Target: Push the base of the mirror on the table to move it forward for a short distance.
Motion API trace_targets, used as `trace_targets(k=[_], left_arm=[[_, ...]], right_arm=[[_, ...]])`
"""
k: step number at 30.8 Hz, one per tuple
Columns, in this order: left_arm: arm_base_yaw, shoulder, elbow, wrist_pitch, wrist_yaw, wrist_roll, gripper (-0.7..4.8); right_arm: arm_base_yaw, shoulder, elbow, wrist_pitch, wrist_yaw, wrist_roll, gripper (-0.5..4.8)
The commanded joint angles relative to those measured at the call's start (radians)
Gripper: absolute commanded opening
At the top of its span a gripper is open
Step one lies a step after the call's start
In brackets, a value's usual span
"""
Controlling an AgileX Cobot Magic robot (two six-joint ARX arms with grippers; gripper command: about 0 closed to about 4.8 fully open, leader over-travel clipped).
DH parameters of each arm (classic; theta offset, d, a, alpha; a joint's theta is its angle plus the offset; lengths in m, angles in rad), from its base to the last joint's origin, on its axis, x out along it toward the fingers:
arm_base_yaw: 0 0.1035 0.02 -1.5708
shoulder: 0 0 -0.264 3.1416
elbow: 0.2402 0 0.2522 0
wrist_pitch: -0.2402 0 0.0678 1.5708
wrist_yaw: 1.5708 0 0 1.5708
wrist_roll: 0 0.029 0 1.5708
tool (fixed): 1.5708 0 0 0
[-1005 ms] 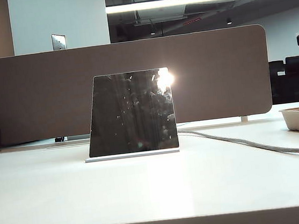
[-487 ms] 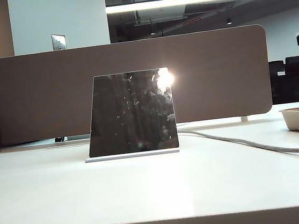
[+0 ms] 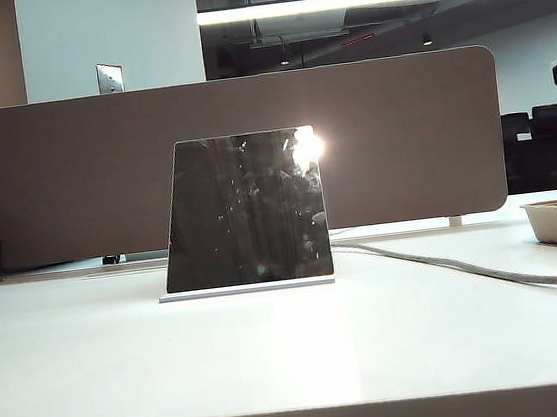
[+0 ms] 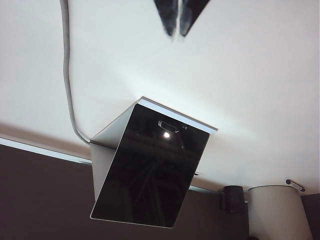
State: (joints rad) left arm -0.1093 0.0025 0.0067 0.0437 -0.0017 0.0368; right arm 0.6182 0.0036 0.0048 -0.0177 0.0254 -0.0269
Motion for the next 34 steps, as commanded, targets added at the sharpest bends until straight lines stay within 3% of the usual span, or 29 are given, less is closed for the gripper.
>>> trace_targets(k=[1, 34], left_arm=[[0.008, 0.000, 0.001, 0.014, -0.014, -0.019, -0.02], [0.048, 0.000, 0.001, -0.005, 0.025, -0.037, -0.02]], right_arm=[[0.001, 0.000, 0.001, 0.014, -0.002, -0.001, 0.22], [0.000, 0.000, 0.001, 0.014, -0.002, -0.001, 0.22]])
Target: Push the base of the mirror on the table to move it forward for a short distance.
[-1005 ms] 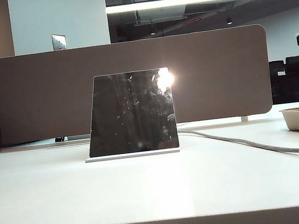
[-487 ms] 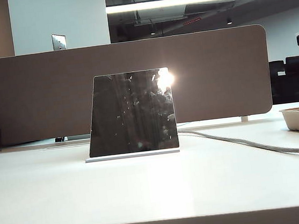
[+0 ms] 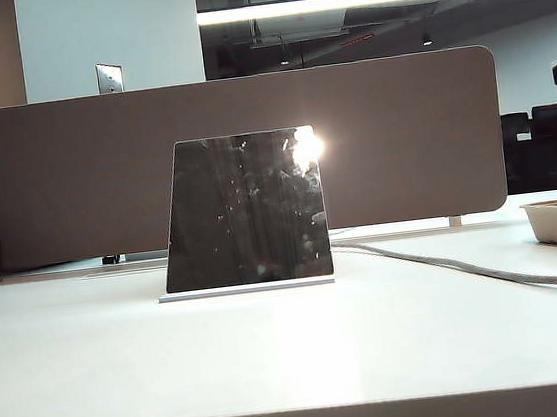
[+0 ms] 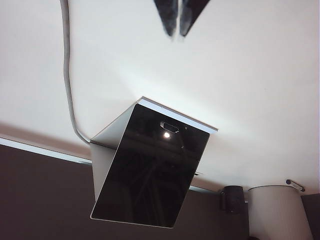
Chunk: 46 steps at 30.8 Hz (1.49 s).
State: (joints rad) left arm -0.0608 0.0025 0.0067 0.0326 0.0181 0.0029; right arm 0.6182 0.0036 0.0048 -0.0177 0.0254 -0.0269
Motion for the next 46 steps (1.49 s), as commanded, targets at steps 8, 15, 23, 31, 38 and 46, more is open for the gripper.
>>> trace_targets(k=[8, 15, 23, 31, 38, 46], left_arm=[[0.000, 0.000, 0.001, 0.006, 0.005, -0.003, -0.02], [0.000, 0.000, 0.001, 0.006, 0.005, -0.003, -0.02], [0.000, 0.000, 0.001, 0.006, 0.005, -0.003, -0.02], [0.000, 0.000, 0.001, 0.006, 0.005, -0.003, -0.02], [0.000, 0.000, 0.001, 0.006, 0.005, -0.003, -0.02], [0.000, 0.000, 0.001, 0.006, 0.005, -0.003, -0.02]], right_arm=[[0.000, 0.000, 0.001, 0.014, -0.002, -0.001, 0.22], [0.000, 0.000, 0.001, 0.014, -0.002, -0.001, 0.22], [0.000, 0.000, 0.001, 0.014, -0.002, -0.001, 0.22], [-0.080, 0.000, 0.001, 0.014, -0.002, -0.001, 0.22], [-0.259, 0.000, 0.001, 0.014, -0.002, -0.001, 0.22], [-0.509, 0.000, 0.001, 0.014, -0.002, -0.001, 0.22]])
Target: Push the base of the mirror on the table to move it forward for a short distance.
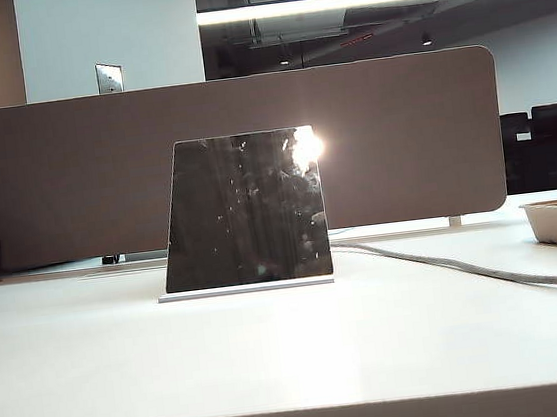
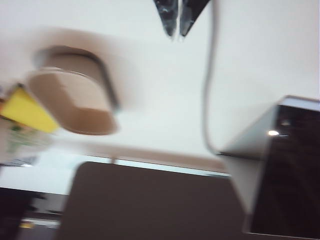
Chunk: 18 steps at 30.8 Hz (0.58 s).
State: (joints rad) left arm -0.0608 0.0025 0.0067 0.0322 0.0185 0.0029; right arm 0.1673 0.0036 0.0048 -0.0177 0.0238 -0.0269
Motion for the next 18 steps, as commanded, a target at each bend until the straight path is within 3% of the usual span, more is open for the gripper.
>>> trace_targets(k=[1, 9, 18], left_arm=[[0.000, 0.000, 0.001, 0.007, 0.005, -0.003, -0.02], [0.000, 0.000, 0.001, 0.007, 0.005, -0.003, -0.02], [0.000, 0.000, 0.001, 0.007, 0.005, -0.003, -0.02]], right_arm=[[-0.083, 0.000, 0.001, 0.014, 0.000, -0.001, 0.22], [-0.225, 0.000, 0.001, 0.014, 0.000, -0.001, 0.22], [-0.190, 0.000, 0.001, 0.014, 0.000, -0.001, 0.22]])
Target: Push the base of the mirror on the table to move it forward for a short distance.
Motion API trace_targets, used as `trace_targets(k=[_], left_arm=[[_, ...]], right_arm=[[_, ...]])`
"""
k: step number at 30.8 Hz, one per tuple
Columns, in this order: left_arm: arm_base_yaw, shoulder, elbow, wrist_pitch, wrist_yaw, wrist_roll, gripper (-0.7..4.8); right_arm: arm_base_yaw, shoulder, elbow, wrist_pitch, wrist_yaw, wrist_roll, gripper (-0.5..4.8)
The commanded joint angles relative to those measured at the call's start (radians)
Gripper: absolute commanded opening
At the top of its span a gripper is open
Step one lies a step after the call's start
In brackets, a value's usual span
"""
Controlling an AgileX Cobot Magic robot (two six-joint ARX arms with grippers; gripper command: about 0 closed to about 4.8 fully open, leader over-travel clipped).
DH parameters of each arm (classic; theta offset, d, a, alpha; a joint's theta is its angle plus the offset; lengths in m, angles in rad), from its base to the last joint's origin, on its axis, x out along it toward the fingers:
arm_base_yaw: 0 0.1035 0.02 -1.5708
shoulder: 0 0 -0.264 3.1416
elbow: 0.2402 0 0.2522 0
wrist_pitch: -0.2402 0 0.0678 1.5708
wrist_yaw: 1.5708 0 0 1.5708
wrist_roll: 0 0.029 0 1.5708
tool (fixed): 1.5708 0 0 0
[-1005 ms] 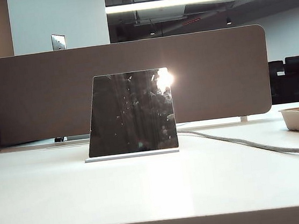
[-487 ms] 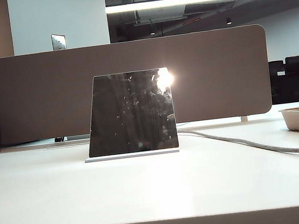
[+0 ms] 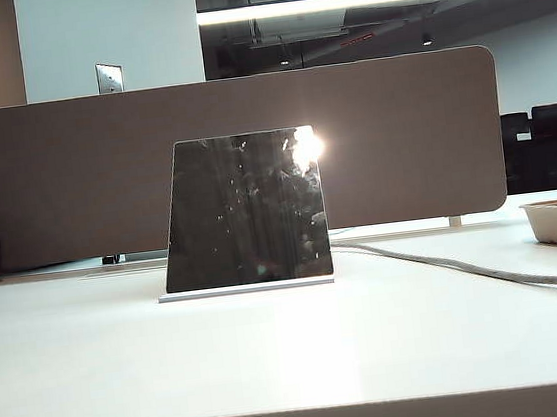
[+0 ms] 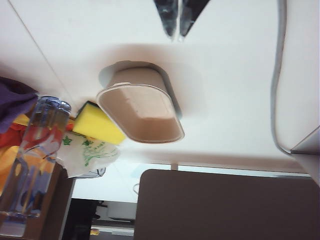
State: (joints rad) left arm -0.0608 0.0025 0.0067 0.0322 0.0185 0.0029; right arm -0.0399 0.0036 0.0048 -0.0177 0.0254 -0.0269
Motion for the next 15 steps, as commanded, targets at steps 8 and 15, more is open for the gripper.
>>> trace_targets(k=[8, 15], left_arm=[[0.000, 0.000, 0.001, 0.007, 0.005, -0.003, -0.02], [0.000, 0.000, 0.001, 0.007, 0.005, -0.003, -0.02]], right_arm=[[0.035, 0.000, 0.001, 0.014, -0.002, -0.001, 0.22], [0.035, 0.000, 0.001, 0.014, -0.002, -0.001, 0.22]])
